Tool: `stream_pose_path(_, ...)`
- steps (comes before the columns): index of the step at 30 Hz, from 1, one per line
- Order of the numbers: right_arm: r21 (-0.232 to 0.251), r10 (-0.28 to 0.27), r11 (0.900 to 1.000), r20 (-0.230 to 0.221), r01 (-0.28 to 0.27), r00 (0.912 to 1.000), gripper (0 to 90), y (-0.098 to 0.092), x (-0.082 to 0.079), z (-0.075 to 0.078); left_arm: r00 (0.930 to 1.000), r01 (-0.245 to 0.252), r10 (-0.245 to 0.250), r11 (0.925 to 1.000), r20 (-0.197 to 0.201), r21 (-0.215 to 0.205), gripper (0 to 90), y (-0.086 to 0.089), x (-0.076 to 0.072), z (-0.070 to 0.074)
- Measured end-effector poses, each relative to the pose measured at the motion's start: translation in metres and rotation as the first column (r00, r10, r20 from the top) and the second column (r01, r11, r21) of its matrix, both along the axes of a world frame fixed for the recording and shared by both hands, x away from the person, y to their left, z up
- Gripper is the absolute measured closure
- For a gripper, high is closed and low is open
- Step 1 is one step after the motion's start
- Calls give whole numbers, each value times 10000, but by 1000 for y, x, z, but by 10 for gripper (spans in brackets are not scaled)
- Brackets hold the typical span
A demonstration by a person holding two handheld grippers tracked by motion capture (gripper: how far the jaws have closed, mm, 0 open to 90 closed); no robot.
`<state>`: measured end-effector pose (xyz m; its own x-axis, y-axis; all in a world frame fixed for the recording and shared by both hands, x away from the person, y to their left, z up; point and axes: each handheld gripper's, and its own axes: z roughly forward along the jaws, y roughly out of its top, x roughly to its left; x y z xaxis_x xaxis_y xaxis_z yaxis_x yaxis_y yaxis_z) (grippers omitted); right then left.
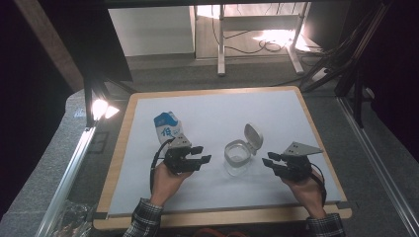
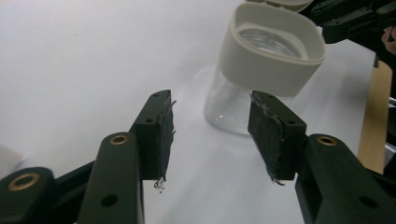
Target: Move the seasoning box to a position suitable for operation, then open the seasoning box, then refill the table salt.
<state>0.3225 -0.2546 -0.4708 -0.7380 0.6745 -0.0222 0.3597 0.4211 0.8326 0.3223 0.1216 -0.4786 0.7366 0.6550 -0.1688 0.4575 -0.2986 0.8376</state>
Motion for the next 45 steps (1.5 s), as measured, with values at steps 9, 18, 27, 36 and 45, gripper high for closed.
stream_pose_path(9,-419,-626,9972,-188,618,9979,507,-13,2,-19,9980,-627,624,9973,95,369,457,22,-8,-7)
stream_pose_path(18,-533,-1061,9932,-512,1034,9930,444,-26,4,-35,9924,-1220,1214,9918,176,374,422,47,-16,-6)
stream_pose_path(27,-712,-1459,9874,-579,1416,9876,416,-38,6,-42,9884,-1511,1505,9879,194,354,386,63,-20,-4)
stream_pose_path(36,-1190,-1803,9779,-618,1721,9817,383,-46,7,-52,9831,-1831,1831,9824,44,378,338,80,-22,-9)
stream_pose_path(45,-1170,-1880,9771,-830,1777,9787,336,-51,8,-57,9732,-2292,2298,9718,-47,550,297,101,-25,-13)
